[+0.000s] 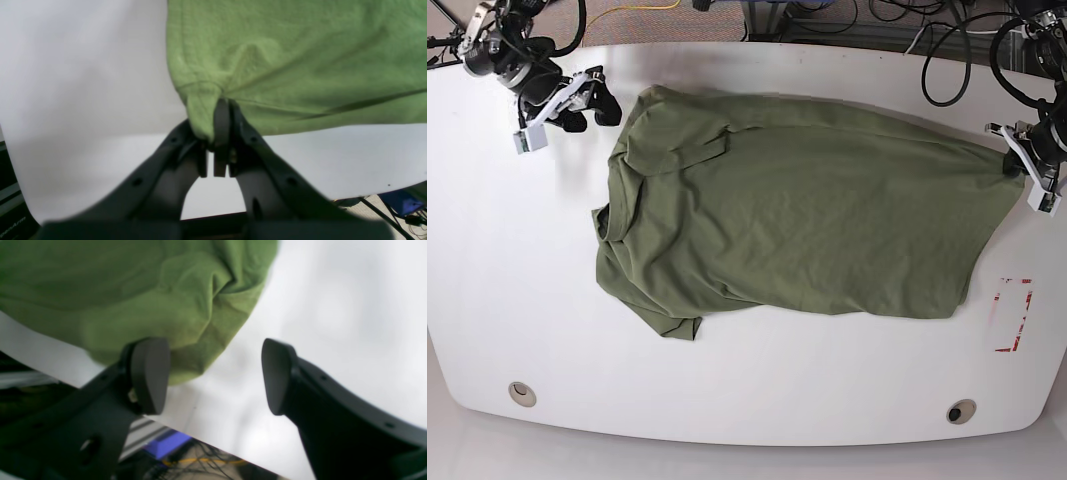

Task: Fold the T-shirt properly
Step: 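Move the right gripper along the shirt collar edge to smooth it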

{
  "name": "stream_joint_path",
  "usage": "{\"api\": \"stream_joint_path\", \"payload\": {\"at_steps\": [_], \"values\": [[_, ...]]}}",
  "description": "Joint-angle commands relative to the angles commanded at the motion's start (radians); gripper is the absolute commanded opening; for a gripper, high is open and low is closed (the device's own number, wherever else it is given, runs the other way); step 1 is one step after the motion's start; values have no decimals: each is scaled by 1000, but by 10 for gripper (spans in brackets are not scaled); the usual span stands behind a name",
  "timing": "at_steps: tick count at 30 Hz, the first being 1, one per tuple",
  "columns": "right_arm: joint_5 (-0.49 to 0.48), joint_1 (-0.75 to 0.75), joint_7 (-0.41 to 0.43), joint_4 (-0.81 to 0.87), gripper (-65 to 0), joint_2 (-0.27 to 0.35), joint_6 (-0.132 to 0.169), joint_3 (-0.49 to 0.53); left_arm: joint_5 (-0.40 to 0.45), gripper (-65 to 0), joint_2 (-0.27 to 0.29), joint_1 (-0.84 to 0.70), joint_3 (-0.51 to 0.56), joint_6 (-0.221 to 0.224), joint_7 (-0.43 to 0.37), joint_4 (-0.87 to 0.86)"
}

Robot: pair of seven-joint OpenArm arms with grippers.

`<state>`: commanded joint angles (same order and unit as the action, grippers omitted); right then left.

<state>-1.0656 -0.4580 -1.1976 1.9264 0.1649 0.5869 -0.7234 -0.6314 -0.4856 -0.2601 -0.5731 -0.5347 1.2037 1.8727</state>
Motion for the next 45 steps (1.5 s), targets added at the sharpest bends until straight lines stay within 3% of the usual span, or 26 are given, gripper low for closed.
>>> {"api": "stream_joint_path", "payload": {"at_steps": [5,11,17,30,37,45], "values": [[-25,60,2,-129,-241,-17,-3,-32,0,-650,2,0,2,0,0,0],[41,175,3,-273,-241,-23,2,-31,0,-650,2,0,2,0,0,0],[98,247,3,-336,-241,-29,3,-31,2,-650,2,0,2,0,0,0],[236,310,15,-371,-247,-126,5,34,2,-650,3,0,2,0,0,0],[247,308,17,-373,-395,-144,5,35,2,-650,3,0,2,0,0,0],[245,298,15,-365,-645,-121,5,34,2,-650,0,0,-2,0,0,0]]}}
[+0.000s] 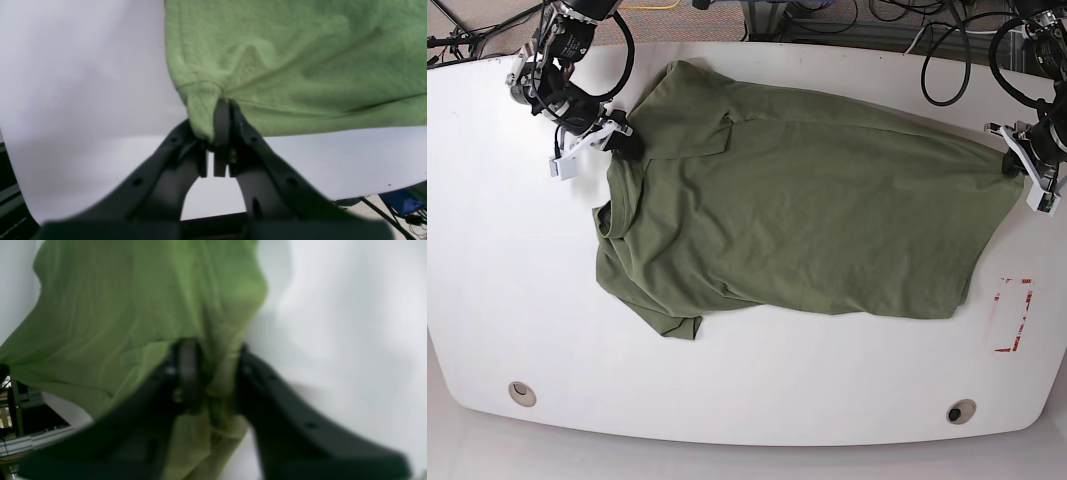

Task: Fold the T-shirt properly
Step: 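Move the right gripper along the shirt collar edge to smooth it, then pull the held shirt corner outward with the right gripper to stretch it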

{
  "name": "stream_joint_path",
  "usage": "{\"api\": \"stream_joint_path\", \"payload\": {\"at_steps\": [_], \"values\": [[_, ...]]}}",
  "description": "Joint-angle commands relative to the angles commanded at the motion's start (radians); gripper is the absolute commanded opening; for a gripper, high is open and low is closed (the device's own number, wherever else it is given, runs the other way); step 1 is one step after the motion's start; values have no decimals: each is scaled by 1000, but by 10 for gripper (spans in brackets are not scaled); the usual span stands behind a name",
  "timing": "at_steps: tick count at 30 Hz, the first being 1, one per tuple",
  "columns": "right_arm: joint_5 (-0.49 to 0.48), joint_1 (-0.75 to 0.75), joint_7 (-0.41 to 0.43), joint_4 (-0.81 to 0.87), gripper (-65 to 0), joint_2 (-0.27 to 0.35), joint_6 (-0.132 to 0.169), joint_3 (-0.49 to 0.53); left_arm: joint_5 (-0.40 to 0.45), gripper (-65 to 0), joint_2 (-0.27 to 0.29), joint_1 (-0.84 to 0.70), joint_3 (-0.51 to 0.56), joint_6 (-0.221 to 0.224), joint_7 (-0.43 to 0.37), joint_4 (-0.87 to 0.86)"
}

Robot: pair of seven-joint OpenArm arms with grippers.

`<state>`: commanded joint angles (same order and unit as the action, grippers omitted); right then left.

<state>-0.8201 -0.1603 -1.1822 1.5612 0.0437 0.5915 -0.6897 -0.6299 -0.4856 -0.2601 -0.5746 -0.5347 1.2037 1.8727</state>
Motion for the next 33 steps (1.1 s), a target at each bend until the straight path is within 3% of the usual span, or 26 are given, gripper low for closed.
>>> {"api": "stream_joint_path", "payload": {"at_steps": [22,25,31,33], "values": [[-8,-100,-5,49,-629,106,0,2,0,-650,-17,0,2,0,-2,0],[-8,-107,-5,49,-564,109,0,2,0,-650,-18,0,2,0,-2,0],[-12,-109,-5,49,-341,107,0,-8,0,-650,-17,0,3,0,-2,0],[-35,-110,-5,48,-312,107,0,-9,0,-650,-17,0,3,0,-2,0]]}}
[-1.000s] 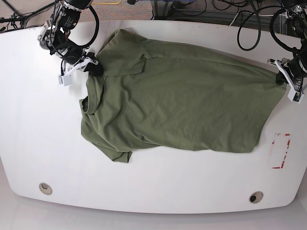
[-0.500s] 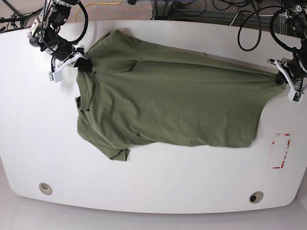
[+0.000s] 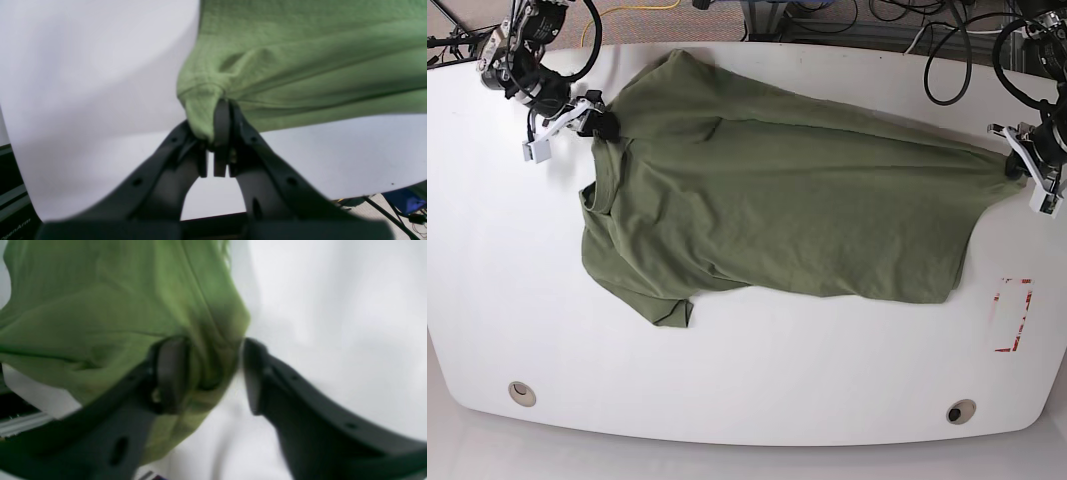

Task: Fold the T-shirt properly
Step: 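Pull the held shirt corner outward with the right gripper to stretch it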

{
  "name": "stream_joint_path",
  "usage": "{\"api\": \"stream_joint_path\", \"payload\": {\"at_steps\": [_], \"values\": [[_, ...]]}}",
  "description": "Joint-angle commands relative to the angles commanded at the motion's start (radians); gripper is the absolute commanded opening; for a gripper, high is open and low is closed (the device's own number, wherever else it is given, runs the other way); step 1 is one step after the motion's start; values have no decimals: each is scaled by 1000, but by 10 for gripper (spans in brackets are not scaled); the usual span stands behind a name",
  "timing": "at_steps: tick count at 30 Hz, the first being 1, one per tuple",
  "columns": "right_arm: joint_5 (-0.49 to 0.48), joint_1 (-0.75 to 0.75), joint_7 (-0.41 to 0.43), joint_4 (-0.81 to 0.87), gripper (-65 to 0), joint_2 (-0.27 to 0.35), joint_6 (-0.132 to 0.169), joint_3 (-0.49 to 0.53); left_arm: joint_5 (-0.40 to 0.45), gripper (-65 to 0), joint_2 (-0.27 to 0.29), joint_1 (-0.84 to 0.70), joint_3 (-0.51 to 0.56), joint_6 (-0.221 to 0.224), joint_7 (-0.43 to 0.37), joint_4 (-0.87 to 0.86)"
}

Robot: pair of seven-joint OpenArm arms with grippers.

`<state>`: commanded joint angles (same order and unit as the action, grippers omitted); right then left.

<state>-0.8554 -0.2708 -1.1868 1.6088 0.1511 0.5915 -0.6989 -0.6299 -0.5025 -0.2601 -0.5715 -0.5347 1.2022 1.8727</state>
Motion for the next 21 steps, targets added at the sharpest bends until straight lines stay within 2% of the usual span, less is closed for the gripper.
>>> {"api": "stream_joint_path", "payload": {"at_steps": [7,10,21], "values": [[-29,6,0,-5,-309,3,0,-8,0,-650,0,-3,0,0,0,0],[-29,8,0,-5,-336,0,0,-17,0,-650,0,-3,0,0,0,0],[-29,11,0,-64,-621,-14,0,0,0,-650,0,-5,-3,0,0,0]]}}
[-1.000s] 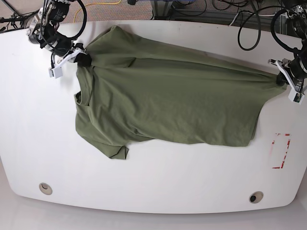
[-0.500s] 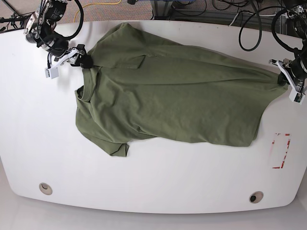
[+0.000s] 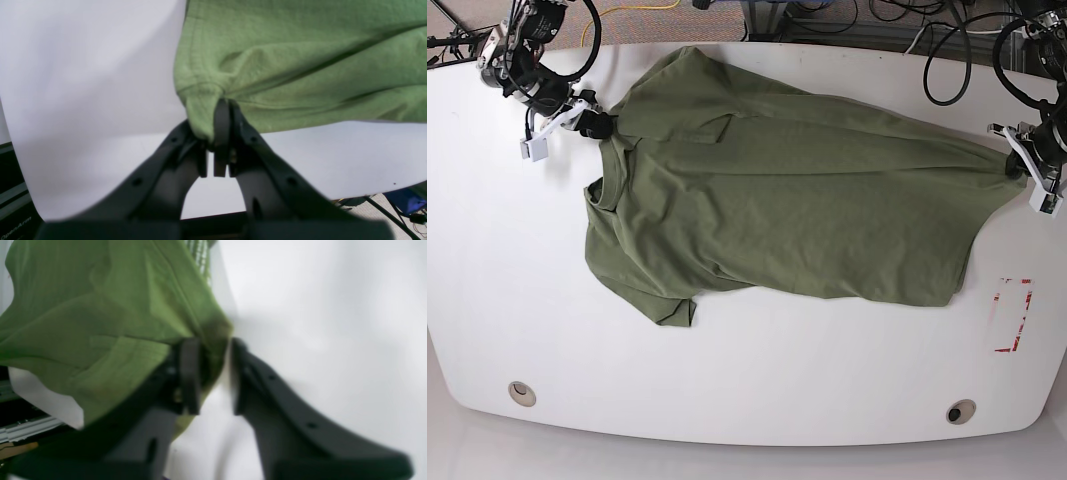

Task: Fold the T-shirt properly
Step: 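Pull the held shirt corner outward with the right gripper to stretch it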

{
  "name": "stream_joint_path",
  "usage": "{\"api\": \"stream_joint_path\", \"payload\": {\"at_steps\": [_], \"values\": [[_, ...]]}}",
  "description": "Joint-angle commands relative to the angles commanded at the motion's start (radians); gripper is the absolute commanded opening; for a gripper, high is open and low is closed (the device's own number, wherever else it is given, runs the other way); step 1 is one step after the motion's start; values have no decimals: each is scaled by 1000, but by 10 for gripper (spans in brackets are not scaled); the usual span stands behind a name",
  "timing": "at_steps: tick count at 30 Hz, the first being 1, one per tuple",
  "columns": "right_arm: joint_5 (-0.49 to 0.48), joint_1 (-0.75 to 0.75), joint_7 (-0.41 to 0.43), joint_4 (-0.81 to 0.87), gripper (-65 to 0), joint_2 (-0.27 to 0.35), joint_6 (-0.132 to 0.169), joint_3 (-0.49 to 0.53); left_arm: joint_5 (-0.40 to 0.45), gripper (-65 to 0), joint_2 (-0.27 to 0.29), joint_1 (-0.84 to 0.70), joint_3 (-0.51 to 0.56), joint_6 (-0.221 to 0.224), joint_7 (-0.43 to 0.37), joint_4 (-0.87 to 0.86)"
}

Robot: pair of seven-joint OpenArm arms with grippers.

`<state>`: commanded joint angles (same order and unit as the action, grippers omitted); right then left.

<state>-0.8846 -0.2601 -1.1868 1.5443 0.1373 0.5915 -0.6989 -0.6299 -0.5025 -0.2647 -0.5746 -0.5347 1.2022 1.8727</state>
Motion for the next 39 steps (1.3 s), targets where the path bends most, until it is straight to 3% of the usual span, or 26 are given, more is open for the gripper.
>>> {"api": "stream_joint_path", "payload": {"at_steps": [5,14,25,29,35,39], "values": [[2,-2,0,-26,-642,0,0,-3,0,-650,0,0,0,0,0,0],[-3,-46,0,-23,-645,68,-5,-6,0,-650,0,0,-2,0,0,0],[-3,-117,0,124,-645,72,-8,-68,0,-650,-3,-21,-3,0,0,0],[0,-130,0,147,-645,72,-14,-68,0,-650,2,-21,-3,0,0,0],[-2,-155,0,150,-645,72,-52,-69,0,-650,2,-21,-2,0,0,0],[-2,-166,0,150,-645,72,-52,-69,0,-650,2,-21,-2,0,0,0]]}}
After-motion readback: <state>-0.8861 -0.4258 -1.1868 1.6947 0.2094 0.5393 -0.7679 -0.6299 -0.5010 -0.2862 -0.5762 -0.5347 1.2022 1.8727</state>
